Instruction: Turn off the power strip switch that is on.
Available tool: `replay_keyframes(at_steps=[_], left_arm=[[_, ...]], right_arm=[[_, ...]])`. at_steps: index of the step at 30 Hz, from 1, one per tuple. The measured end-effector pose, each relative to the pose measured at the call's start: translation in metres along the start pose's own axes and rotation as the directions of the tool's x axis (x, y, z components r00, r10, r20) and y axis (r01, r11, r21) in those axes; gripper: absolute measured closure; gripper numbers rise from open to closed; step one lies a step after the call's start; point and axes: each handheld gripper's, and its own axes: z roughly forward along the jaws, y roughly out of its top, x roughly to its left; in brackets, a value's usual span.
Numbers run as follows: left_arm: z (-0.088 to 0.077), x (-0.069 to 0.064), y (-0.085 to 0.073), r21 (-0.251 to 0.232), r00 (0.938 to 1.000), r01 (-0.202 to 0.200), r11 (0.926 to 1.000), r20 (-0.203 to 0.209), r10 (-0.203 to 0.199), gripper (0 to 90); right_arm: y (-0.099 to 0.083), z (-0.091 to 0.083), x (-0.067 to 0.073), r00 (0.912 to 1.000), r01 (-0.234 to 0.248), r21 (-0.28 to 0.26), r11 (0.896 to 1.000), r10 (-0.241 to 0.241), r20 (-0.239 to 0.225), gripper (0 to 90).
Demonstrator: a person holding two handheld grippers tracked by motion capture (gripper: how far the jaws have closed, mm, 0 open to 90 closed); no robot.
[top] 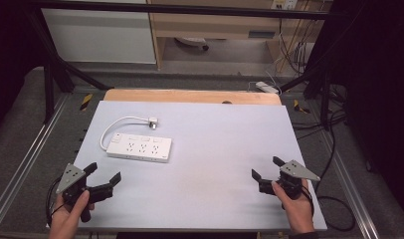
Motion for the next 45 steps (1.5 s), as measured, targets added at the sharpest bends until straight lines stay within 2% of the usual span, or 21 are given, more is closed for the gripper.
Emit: replay_keyframes(at_steps=[5, 16, 21, 24, 27, 34, 36, 38, 40, 42, 45], left_arm=[[-0.001, -0.002, 0.001, -0.002, 0.9998, -0.012, 0.9999, 0.016, 0.012, 5.1], [-0.001, -0.002, 0.002, 0.003, 0.9996, -0.025, 0.9997, 0.013, 0.025, 4.9], [0.0, 0.002, 0.003, 0.004, 1.0, -0.009, 0.9999, -0.002, 0.009, 5.0], [0.001, 0.005, 0.003, 0.007, 0.9993, 0.021, 0.9997, 0.029, -0.022, 4.9], [0.003, 0.006, 0.004, 0.006, 0.9997, 0.01, 0.9999, 0.021, -0.01, 5.3], [0.003, 0.007, 0.013, -0.022, 0.9989, 0.044, 0.9988, 0.015, -0.044, 5.4], [0.002, 0.008, 0.015, -0.022, 0.999, 0.043, 0.9988, 0.017, -0.042, 5.2], [0.002, 0.007, 0.018, -0.024, 0.9985, 0.053, 0.9983, -0.015, -0.053, 5.4], [0.002, 0.008, 0.022, -0.021, 0.9988, 0.046, 0.9987, -0.017, -0.047, 5.2], [0.002, 0.008, 0.026, -0.019, 0.999, 0.043, 0.9989, -0.009, -0.044, 5.2], [0.003, 0.008, 0.032, -0.024, 0.9991, 0.042, 0.9988, 0.003, -0.042, 5.2]], right_arm=[[0.0, 0.0, 0.0, 0.9999, -0.014, 0.01, 1.0, 0.014, 0.003, 6.1], [-0.002, 0.005, 0.001, 0.9999, -0.011, 0.039, 0.999, 0.011, -0.004, 3.0], [-0.003, 0.008, 0.003, 1.0, 0.002, 0.054, 0.999, -0.002, -0.002, 3.0], [-0.003, 0.008, 0.004, 1.0, -0.004, 0.057, 0.998, 0.004, -0.002, 3.0], [-0.003, 0.007, 0.001, 0.9997, -0.023, 0.058, 0.998, 0.023, -0.007, 3.1], [-0.002, 0.005, 0.0, 0.9997, -0.02, 0.054, 0.998, 0.021, -0.015, 2.8], [-0.002, 0.006, 0.0, 0.9994, -0.023, 0.058, 0.998, 0.024, -0.025, 3.0], [-0.002, 0.006, 0.001, 0.9993, -0.02, 0.062, 0.998, 0.022, -0.03, 3.0], [-0.002, 0.008, 0.003, 0.9991, -0.008, 0.07, 0.997, 0.01, -0.04, 3.1], [-0.002, 0.009, 0.005, 0.9992, -0.004, 0.073, 0.997, 0.007, -0.039, 3.2], [0.001, 0.008, 0.005, 1.0, -0.004, 0.053, 0.999, 0.005, -0.008, 4.4]])
